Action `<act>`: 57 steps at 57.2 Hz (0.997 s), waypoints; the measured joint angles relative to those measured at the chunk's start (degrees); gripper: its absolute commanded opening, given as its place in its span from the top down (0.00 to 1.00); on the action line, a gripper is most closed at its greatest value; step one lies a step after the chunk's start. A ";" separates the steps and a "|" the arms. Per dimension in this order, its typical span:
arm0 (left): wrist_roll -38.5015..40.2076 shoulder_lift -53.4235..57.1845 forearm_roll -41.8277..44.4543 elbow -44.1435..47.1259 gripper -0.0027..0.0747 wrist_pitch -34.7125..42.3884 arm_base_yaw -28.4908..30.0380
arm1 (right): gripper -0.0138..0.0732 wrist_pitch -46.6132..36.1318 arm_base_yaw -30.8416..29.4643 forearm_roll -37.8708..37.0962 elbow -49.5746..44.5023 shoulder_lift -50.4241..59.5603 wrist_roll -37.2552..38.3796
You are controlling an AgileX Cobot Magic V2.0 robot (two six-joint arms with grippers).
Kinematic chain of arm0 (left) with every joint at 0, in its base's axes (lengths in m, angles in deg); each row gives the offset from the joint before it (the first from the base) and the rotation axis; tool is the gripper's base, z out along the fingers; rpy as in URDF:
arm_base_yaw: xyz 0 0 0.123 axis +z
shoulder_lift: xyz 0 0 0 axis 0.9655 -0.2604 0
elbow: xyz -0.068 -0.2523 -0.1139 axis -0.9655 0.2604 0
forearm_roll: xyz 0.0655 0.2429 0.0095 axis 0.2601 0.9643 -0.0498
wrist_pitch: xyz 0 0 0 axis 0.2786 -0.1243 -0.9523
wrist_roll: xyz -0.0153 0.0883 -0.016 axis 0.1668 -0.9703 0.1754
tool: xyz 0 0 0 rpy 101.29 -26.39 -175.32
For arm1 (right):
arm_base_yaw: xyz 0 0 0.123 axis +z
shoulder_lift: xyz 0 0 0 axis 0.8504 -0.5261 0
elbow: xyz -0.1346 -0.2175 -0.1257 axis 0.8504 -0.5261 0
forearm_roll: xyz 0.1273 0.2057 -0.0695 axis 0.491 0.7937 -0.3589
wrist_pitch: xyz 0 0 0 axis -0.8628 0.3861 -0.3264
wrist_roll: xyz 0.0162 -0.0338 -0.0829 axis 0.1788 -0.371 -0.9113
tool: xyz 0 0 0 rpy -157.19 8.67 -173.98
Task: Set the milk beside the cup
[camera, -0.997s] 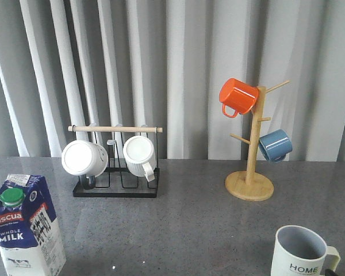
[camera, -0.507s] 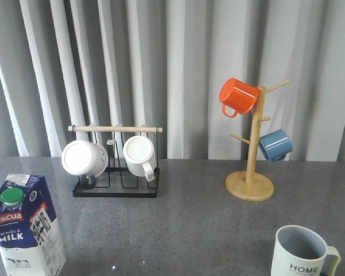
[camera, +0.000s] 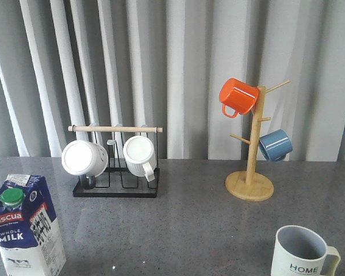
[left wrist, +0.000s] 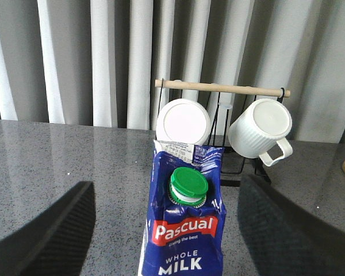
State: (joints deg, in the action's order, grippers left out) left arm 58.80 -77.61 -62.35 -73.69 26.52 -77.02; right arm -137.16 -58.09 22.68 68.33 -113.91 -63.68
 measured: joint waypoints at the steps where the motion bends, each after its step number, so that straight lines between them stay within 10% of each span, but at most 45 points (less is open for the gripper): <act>1: 0.00 0.00 0.00 0.00 0.30 0.00 0.00 | 0.37 -0.44 0.00 0.00 0.00 -0.51 0.00; 57: 0.00 0.00 0.00 0.00 0.30 0.00 0.00 | 0.40 -6.60 0.00 1.27 8.66 -15.30 1.03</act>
State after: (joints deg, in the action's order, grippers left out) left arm 58.80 -77.61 -62.35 -73.69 26.52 -77.02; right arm -143.76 -58.09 23.95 76.99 -129.20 -62.66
